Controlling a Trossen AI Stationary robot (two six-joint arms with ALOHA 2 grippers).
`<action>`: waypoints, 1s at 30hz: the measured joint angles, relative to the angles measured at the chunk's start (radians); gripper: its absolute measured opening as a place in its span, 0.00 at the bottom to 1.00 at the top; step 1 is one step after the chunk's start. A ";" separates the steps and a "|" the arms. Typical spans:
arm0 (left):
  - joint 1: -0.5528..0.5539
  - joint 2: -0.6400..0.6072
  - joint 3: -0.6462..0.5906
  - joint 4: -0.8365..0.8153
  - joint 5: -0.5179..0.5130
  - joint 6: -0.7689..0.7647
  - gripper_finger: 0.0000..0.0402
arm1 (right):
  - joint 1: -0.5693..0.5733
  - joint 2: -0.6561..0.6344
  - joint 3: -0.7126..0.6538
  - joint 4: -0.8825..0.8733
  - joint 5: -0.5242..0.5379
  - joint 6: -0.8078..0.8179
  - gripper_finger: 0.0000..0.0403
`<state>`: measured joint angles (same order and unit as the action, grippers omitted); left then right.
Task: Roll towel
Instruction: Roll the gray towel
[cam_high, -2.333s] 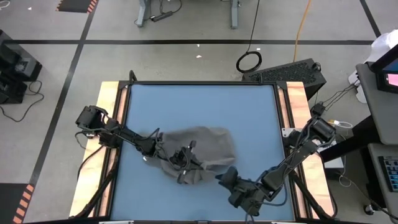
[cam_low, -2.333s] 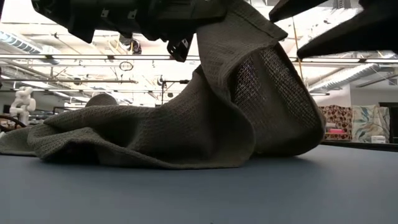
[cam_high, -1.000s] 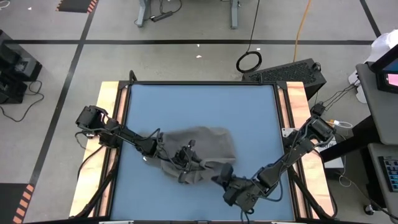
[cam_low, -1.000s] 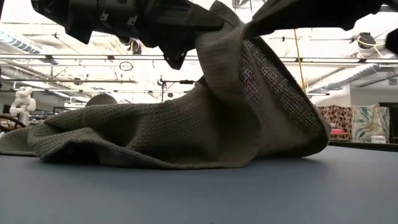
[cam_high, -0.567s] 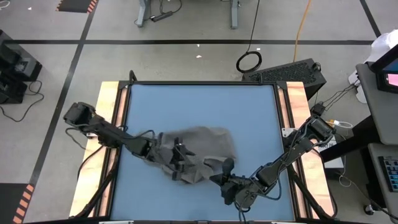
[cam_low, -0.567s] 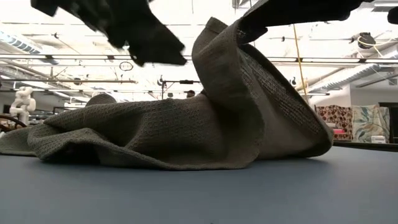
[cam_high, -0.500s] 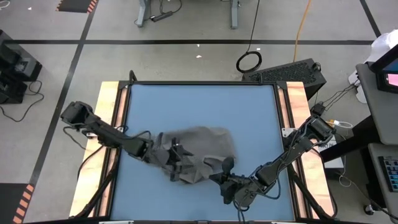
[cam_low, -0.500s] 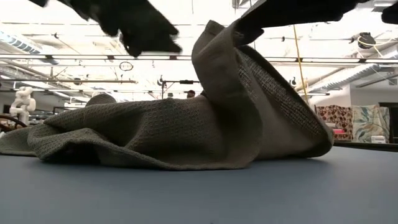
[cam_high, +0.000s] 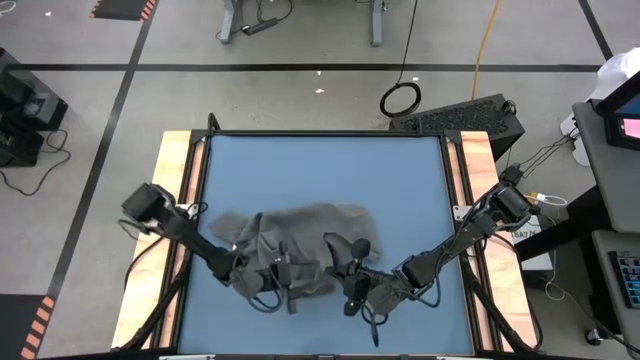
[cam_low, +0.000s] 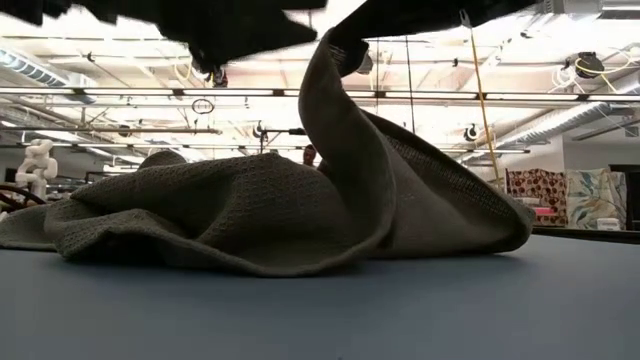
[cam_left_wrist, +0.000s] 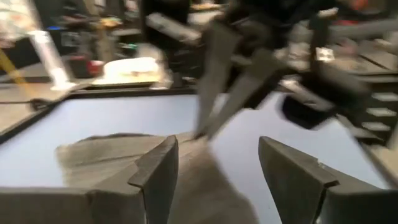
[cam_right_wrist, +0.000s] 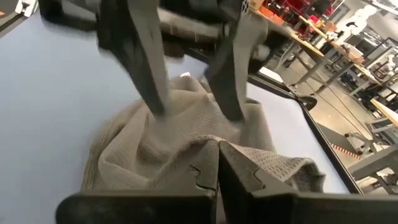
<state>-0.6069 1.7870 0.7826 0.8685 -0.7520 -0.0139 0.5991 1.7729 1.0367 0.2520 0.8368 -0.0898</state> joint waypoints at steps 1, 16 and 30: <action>0.000 0.024 0.000 0.044 -0.030 0.015 0.56 | 0.000 0.000 0.000 0.003 0.000 0.000 0.00; 0.054 0.159 0.054 0.159 -0.048 0.110 0.42 | 0.003 0.000 0.000 0.021 -0.001 0.001 0.00; -0.028 0.142 0.054 0.162 -0.092 0.206 0.02 | 0.158 0.000 0.000 -0.034 0.076 -0.024 0.15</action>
<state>-0.6347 1.9285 0.8368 1.0309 -0.8444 0.1924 0.7570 1.7729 1.0367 0.2175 0.9130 -0.1134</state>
